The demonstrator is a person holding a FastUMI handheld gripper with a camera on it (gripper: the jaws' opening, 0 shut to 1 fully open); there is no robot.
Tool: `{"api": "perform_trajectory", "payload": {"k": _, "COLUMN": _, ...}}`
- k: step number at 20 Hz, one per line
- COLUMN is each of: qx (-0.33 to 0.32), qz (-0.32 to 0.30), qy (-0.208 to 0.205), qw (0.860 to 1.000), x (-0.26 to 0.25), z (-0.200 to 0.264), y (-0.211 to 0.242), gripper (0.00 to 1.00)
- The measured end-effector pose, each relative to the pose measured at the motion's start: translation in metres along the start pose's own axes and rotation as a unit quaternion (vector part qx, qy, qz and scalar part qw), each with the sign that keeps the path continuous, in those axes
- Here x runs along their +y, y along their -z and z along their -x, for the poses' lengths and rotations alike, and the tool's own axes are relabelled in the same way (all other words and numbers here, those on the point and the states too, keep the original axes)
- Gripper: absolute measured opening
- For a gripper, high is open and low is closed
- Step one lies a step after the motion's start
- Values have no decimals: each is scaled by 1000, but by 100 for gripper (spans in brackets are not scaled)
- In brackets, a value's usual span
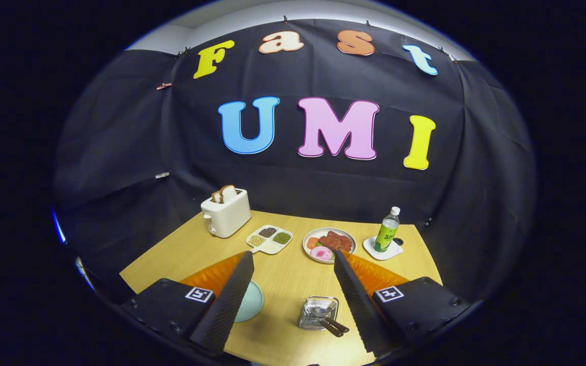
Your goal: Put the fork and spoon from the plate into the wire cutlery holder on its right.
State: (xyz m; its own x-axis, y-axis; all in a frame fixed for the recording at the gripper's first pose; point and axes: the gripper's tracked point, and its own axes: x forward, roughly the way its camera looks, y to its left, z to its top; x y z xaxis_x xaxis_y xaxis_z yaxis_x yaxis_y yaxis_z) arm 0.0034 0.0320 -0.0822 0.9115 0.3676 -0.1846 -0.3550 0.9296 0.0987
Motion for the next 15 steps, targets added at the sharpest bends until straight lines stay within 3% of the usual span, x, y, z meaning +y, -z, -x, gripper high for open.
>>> {"api": "perform_trajectory", "payload": {"k": 15, "qx": 1, "qz": 12, "qy": -6, "qw": 1000, "x": -4, "z": -3, "y": 0, "gripper": 99}}
